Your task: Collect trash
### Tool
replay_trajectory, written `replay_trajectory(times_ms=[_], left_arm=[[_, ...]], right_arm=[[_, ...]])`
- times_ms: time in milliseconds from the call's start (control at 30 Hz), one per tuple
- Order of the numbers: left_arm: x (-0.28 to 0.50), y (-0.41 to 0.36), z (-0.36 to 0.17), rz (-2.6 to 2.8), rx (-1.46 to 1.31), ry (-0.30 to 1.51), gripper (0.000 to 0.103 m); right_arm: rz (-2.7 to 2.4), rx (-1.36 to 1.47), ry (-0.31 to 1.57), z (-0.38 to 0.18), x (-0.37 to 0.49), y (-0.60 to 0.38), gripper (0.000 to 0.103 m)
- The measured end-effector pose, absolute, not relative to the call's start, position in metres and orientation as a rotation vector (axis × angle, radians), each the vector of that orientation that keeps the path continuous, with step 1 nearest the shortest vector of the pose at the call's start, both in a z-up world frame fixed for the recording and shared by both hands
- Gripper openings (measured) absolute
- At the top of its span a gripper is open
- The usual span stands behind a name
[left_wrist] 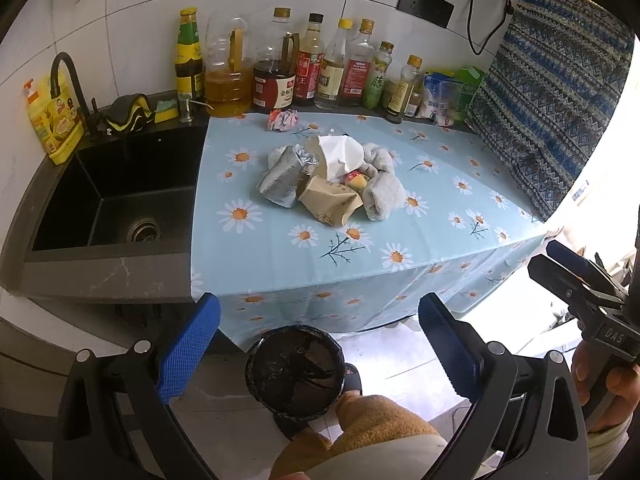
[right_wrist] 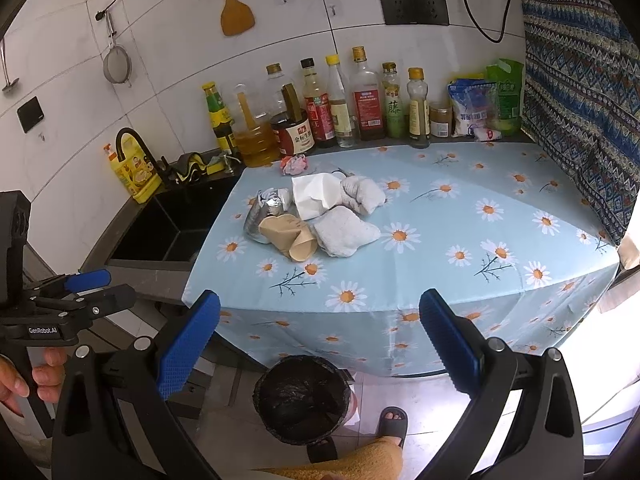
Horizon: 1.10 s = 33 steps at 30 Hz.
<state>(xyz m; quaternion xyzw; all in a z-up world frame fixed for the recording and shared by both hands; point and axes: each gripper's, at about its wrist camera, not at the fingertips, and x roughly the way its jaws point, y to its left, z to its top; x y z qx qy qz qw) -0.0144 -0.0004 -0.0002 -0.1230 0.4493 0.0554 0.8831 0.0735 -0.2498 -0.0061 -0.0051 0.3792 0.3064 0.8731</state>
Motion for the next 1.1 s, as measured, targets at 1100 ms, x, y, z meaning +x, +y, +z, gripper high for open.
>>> replay_trajectory(times_ms=[1100], left_arm=[[-0.0213,-0.0001,0.0086,0.123,-0.269,0.916,0.096]], right_arm=[[0.637,0.000,0.799,-0.0034,0.0687,-0.2528,0.099]])
